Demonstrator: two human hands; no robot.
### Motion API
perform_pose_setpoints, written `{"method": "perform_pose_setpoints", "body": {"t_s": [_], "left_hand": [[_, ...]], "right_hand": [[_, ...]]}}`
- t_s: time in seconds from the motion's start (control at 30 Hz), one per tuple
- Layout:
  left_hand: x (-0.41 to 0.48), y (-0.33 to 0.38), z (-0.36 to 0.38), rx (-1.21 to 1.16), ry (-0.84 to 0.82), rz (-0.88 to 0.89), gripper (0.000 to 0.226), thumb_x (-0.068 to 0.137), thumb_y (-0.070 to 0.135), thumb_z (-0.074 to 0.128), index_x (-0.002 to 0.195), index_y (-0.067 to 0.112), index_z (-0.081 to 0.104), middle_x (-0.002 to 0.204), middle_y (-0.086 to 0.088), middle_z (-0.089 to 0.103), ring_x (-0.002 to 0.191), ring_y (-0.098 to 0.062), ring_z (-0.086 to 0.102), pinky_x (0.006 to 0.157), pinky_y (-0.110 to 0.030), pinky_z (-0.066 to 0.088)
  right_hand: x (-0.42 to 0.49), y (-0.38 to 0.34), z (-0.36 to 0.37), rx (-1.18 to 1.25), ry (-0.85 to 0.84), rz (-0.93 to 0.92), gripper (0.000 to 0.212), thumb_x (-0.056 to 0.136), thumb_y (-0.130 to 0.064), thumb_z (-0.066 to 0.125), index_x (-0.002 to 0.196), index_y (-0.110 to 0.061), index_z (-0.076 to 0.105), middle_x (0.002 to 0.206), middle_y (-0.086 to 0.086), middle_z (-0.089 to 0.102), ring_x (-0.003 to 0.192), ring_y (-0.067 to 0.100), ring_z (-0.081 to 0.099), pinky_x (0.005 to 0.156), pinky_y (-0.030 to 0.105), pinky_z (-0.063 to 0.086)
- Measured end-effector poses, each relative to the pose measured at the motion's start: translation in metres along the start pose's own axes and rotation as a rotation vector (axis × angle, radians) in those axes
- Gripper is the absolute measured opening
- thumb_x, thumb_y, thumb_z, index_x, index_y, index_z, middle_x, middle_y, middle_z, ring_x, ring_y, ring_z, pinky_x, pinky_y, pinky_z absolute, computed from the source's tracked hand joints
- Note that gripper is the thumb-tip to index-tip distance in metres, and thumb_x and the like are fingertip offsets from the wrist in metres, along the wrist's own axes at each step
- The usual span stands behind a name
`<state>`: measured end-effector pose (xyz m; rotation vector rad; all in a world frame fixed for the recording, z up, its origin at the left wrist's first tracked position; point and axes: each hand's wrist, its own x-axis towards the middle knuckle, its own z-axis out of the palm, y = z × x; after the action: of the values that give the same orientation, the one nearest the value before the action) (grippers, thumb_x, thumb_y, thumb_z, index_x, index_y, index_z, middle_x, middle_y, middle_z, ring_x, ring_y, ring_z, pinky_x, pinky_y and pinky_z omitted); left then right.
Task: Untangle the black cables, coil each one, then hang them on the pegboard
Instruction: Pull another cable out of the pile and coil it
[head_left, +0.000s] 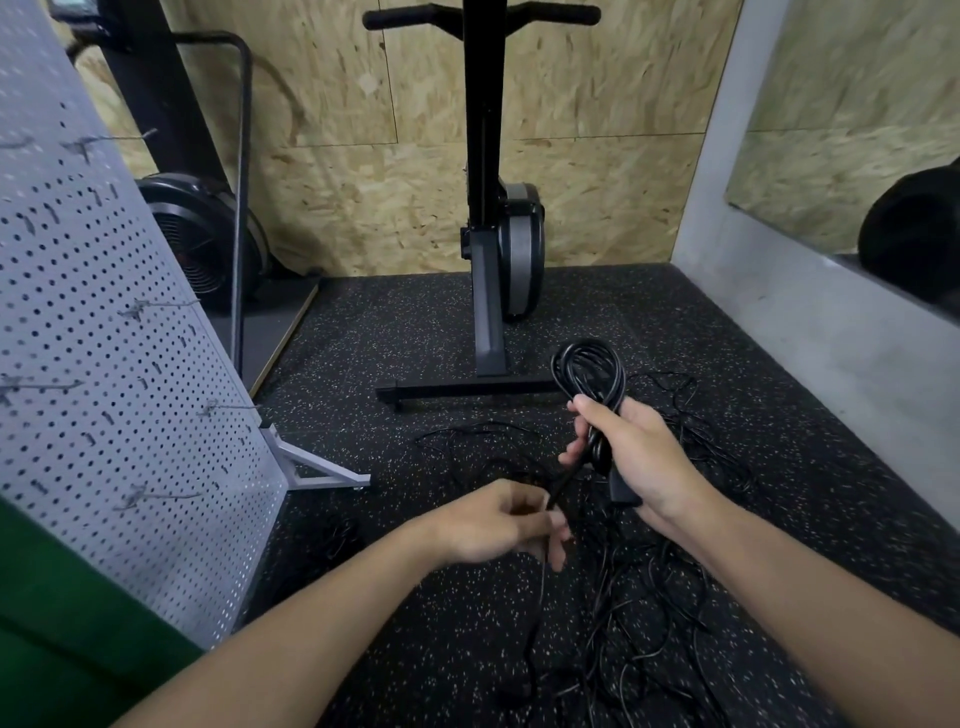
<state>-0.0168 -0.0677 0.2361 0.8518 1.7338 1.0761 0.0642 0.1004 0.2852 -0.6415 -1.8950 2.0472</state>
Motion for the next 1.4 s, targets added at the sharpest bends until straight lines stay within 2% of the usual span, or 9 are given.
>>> {"method": "perform_pose_setpoints", "body": {"t_s": [0.2, 0.43, 0.63, 0.7, 0.87, 1.0, 1.17, 1.3, 1.4], "left_hand": [[-0.002, 0.004, -0.012, 0.427, 0.239, -0.012, 0.024, 0.109, 0.037, 0.053, 0.093, 0.026, 0.068, 0.069, 0.001, 0.059, 0.054, -0.006, 0.058, 0.053, -0.020, 0.043], [-0.014, 0.028, -0.021, 0.943, 0.486, 0.437, 0.016, 0.096, 0.037, 0.073, 0.101, 0.023, 0.076, 0.095, 0.012, 0.064, 0.090, -0.007, 0.060, 0.081, -0.031, 0.053], [-0.017, 0.035, -0.030, 0.738, 0.657, 0.572, 0.026, 0.081, 0.034, 0.088, 0.096, 0.020, 0.072, 0.091, 0.015, 0.063, 0.086, 0.003, 0.053, 0.074, -0.015, 0.041], [-0.019, 0.035, -0.032, 0.642, 0.668, 0.549, 0.031, 0.078, 0.031, 0.091, 0.098, 0.021, 0.069, 0.094, 0.017, 0.062, 0.082, 0.009, 0.051, 0.071, -0.010, 0.037], [-0.019, 0.036, -0.033, 0.610, 0.578, 0.538, 0.042, 0.069, 0.043, 0.095, 0.093, 0.022, 0.068, 0.090, 0.014, 0.064, 0.078, -0.003, 0.054, 0.068, -0.013, 0.040], [-0.024, 0.040, -0.046, 0.532, 0.442, 0.435, 0.022, 0.075, 0.034, 0.093, 0.084, 0.021, 0.079, 0.087, 0.009, 0.072, 0.085, -0.009, 0.067, 0.079, -0.028, 0.054], [-0.027, 0.043, -0.061, 0.314, 0.304, 0.388, 0.013, 0.081, 0.022, 0.089, 0.091, 0.014, 0.083, 0.090, 0.000, 0.079, 0.090, -0.017, 0.074, 0.089, -0.035, 0.058], [-0.026, 0.036, -0.062, 0.117, 0.280, 0.368, 0.006, 0.089, 0.016, 0.079, 0.083, 0.015, 0.079, 0.070, 0.003, 0.072, 0.066, -0.011, 0.066, 0.067, -0.024, 0.053], [-0.021, 0.034, -0.056, -0.011, 0.253, 0.349, 0.016, 0.094, 0.021, 0.070, 0.080, 0.018, 0.078, 0.069, 0.007, 0.069, 0.060, -0.005, 0.060, 0.061, -0.017, 0.048]], "right_hand": [[0.005, 0.001, -0.023, -0.718, 0.089, -0.051, 0.029, 0.107, -0.045, 0.050, 0.108, -0.017, 0.056, 0.088, 0.005, 0.071, 0.066, 0.008, 0.073, 0.050, 0.027, 0.047], [0.002, 0.006, -0.011, -1.151, -0.173, -0.005, 0.036, 0.107, -0.050, 0.045, 0.114, -0.015, 0.054, 0.108, 0.007, 0.065, 0.090, 0.021, 0.063, 0.075, 0.037, 0.047], [-0.012, 0.003, -0.008, -0.999, -0.380, 0.104, 0.060, 0.101, -0.073, 0.028, 0.130, -0.028, 0.055, 0.118, -0.003, 0.066, 0.080, 0.021, 0.074, 0.090, 0.041, 0.053], [-0.015, 0.001, -0.010, -0.960, -0.460, 0.104, 0.051, 0.098, -0.077, 0.031, 0.121, -0.038, 0.053, 0.107, -0.007, 0.066, 0.081, 0.020, 0.073, 0.095, 0.043, 0.051], [-0.019, 0.004, -0.003, -1.094, -0.670, 0.056, 0.031, 0.107, -0.051, 0.045, 0.121, -0.026, 0.057, 0.081, -0.002, 0.058, 0.067, 0.011, 0.053, 0.068, 0.032, 0.046], [-0.017, 0.003, -0.009, -1.042, -0.742, 0.055, 0.048, 0.094, -0.066, 0.049, 0.117, -0.026, 0.064, 0.098, 0.008, 0.067, 0.088, 0.026, 0.062, 0.086, 0.051, 0.052], [-0.019, -0.003, -0.013, -0.930, -0.890, 0.043, 0.036, 0.103, -0.049, 0.059, 0.137, -0.037, 0.060, 0.135, -0.018, 0.063, 0.120, 0.015, 0.065, 0.095, 0.040, 0.060], [-0.029, -0.010, -0.010, -0.932, -0.919, -0.121, 0.032, 0.101, -0.044, 0.064, 0.131, -0.031, 0.065, 0.131, -0.020, 0.067, 0.124, 0.002, 0.061, 0.110, 0.039, 0.049], [-0.035, -0.018, -0.008, -0.951, -0.840, -0.286, 0.028, 0.101, -0.046, 0.063, 0.126, -0.032, 0.064, 0.121, -0.017, 0.068, 0.115, 0.004, 0.063, 0.103, 0.040, 0.052]]}}
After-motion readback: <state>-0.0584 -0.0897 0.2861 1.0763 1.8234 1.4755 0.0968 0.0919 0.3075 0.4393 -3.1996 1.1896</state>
